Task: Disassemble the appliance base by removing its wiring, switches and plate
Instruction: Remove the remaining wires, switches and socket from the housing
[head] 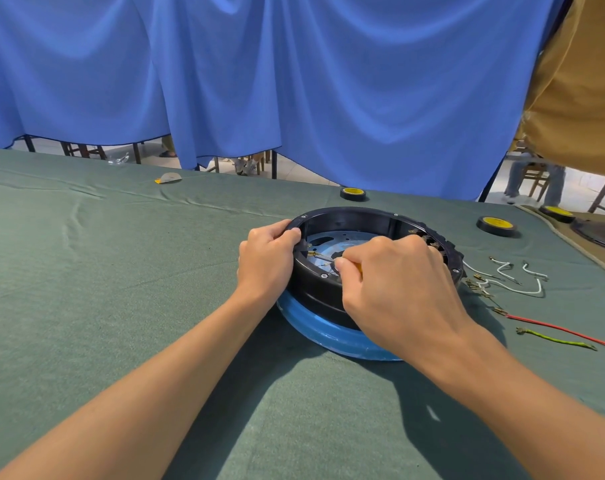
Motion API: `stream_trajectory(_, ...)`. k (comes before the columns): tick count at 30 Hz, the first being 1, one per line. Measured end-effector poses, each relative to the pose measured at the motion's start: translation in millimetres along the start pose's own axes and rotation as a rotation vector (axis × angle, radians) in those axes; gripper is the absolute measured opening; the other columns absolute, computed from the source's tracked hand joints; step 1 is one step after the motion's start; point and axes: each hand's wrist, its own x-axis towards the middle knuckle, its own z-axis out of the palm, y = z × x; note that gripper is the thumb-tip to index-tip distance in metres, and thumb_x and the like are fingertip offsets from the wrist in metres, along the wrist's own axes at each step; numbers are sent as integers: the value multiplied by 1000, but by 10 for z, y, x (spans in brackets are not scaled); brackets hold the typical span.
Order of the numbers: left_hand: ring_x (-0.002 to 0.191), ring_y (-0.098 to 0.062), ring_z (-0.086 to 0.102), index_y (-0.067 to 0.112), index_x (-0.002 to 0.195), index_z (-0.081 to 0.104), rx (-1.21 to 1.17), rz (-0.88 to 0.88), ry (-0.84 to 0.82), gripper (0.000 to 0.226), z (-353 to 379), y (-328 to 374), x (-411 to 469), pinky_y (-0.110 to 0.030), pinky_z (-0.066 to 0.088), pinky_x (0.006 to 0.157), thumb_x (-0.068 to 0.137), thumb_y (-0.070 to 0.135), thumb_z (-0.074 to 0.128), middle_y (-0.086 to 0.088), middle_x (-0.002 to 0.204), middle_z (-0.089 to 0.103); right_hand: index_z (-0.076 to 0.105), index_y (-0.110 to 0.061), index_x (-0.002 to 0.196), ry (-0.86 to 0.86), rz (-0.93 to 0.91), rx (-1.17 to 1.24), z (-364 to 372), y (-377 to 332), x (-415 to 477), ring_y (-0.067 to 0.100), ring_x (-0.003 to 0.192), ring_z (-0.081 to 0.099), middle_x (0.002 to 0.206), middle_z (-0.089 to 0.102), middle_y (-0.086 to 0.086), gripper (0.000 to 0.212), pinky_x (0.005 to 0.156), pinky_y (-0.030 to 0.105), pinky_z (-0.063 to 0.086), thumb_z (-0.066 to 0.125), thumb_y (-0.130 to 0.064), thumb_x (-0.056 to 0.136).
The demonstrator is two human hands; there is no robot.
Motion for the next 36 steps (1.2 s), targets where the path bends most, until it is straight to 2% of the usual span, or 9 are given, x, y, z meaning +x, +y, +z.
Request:
stream_trajectory(13, 81, -9, 66, 61, 57, 63, -8, -7, -5, 51, 4, -4, 5, -42, 53, 84, 89, 23, 55, 21, 68, 69, 38, -18, 65, 26, -5, -15, 11, -13, -24, 33, 64, 44, 70, 58, 9, 33, 59, 33, 31, 43, -34, 94)
stream_trajectory(20, 84, -13, 66, 59, 59, 65, -9, -7, -12, 45, 2, -5, -2, -41, 53, 84, 87, 25, 54, 18, 70, 71, 41, -18, 67, 14, -8, -24, 25, -10, -43, 33, 67, 48, 69, 59, 9, 32, 58, 33, 33, 41, -33, 95)
stream_trajectory(22, 82, -10, 66, 60, 58, 64, -7, -9, -11, 49, 1, -6, -1, -39, 53, 83, 89, 24, 55, 21, 69, 70, 40, -18, 66, 8, -9, -20, 23, -3, -29, 33, 65, 47, 68, 57, 9, 32, 58, 33, 33, 42, -33, 94)
stream_trajectory(26, 83, -13, 67, 60, 59, 65, -9, -4, -7, 48, 1, -3, -5, -42, 53, 84, 89, 23, 55, 18, 70, 71, 29, -18, 57, -20, -1, 32, 6, 28, -2, 32, 59, 38, 57, 42, 6, 43, 57, 33, 35, 43, -37, 93)
stream_trajectory(31, 82, -12, 67, 62, 56, 62, -1, -1, -1, 53, 4, -13, 3, -41, 53, 85, 90, 22, 55, 21, 67, 69, 27, -20, 55, 5, -4, 44, 9, 24, -20, 30, 56, 40, 55, 43, 5, 46, 55, 33, 37, 43, -37, 94)
stream_trajectory(36, 83, -16, 67, 59, 57, 64, -5, 1, -1, 50, 10, -19, 10, -43, 53, 84, 89, 22, 55, 13, 73, 71, 32, -18, 60, 13, -10, 25, 20, 2, -23, 32, 59, 42, 58, 46, 5, 41, 56, 35, 38, 42, -37, 95)
